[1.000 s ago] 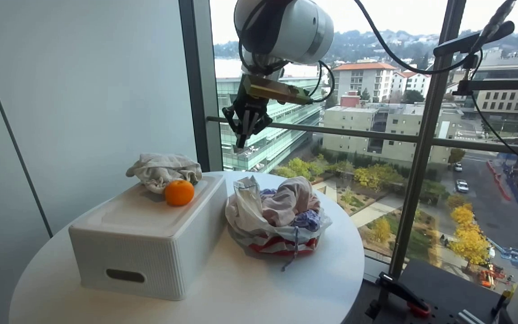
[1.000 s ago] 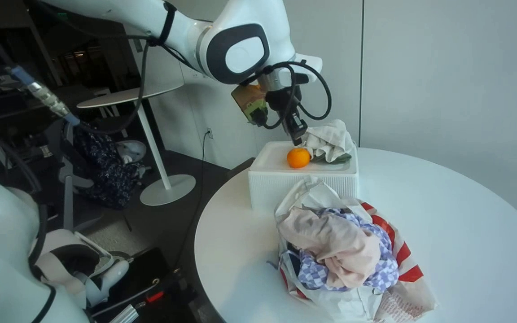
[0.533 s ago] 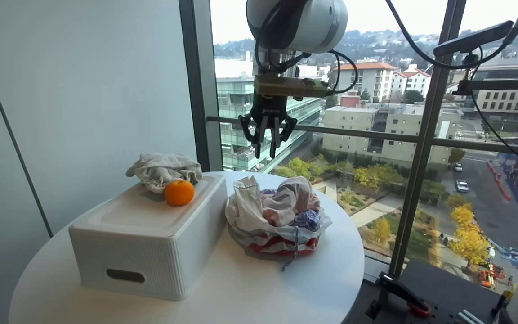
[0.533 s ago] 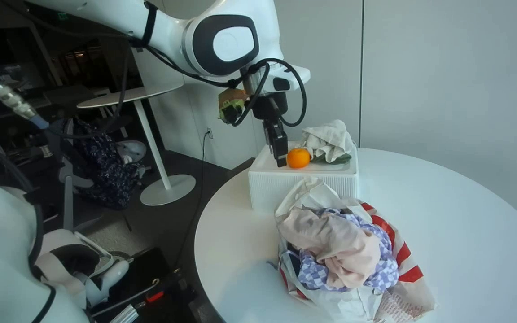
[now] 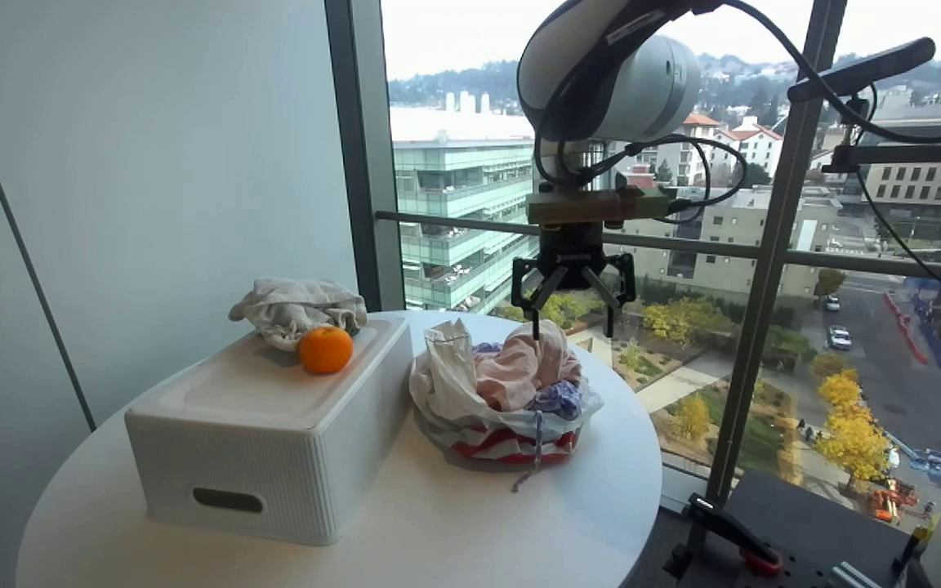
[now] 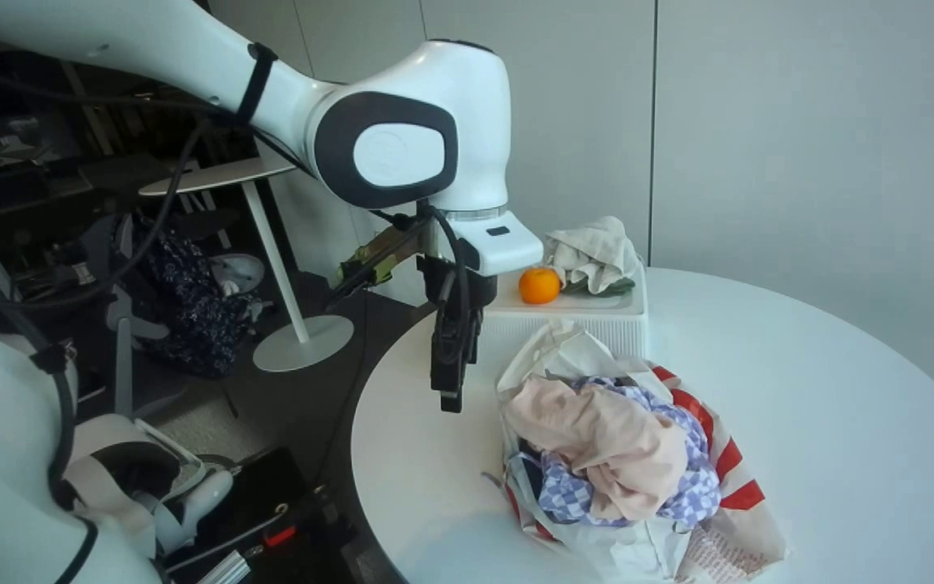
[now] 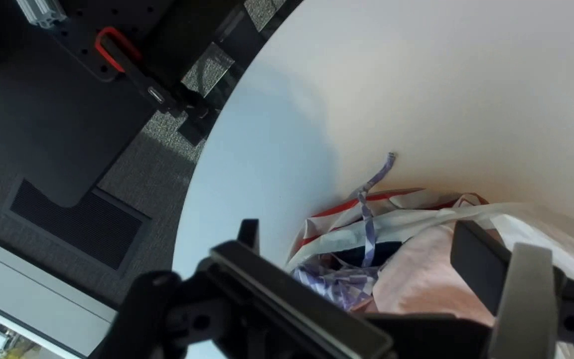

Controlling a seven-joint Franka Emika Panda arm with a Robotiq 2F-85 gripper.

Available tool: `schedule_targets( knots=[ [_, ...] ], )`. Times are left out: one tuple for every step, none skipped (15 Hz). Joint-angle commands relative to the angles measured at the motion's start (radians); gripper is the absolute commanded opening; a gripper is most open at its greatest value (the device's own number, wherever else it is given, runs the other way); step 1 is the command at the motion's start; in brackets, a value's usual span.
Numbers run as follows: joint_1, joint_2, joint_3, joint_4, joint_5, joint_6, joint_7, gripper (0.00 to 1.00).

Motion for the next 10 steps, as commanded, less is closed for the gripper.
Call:
schedule_targets(
  knots=[
    [-0.057,-0.014,-0.035,-0.091,0.008,0.066,0.103,1.0],
    [-0.072,0.006,-0.048,-0.099,0.01,0.083,0.122,1.0],
    [-0.084,0.024,-0.06,-0.108,0.012,0.115,0.137,1.0],
    [-0.102,0.051,-0.07,-0.11,-0.001,0.156,0.161,1.0],
    [-0.115,0.074,-0.076,-0.11,-0.011,0.191,0.188,1.0],
    [-0.125,0.102,-0.085,-0.103,-0.017,0.233,0.204,1.0],
    [-0.135,0.136,-0.088,-0.092,-0.031,0.268,0.234,1.0],
    [-0.138,0.165,-0.092,-0.084,-0.033,0.302,0.259,1.0],
    [-0.143,0.199,-0.093,-0.074,-0.057,0.324,0.297,1.0],
    [-0.147,0.238,-0.098,-0.061,-0.086,0.344,0.332,1.0]
  ],
)
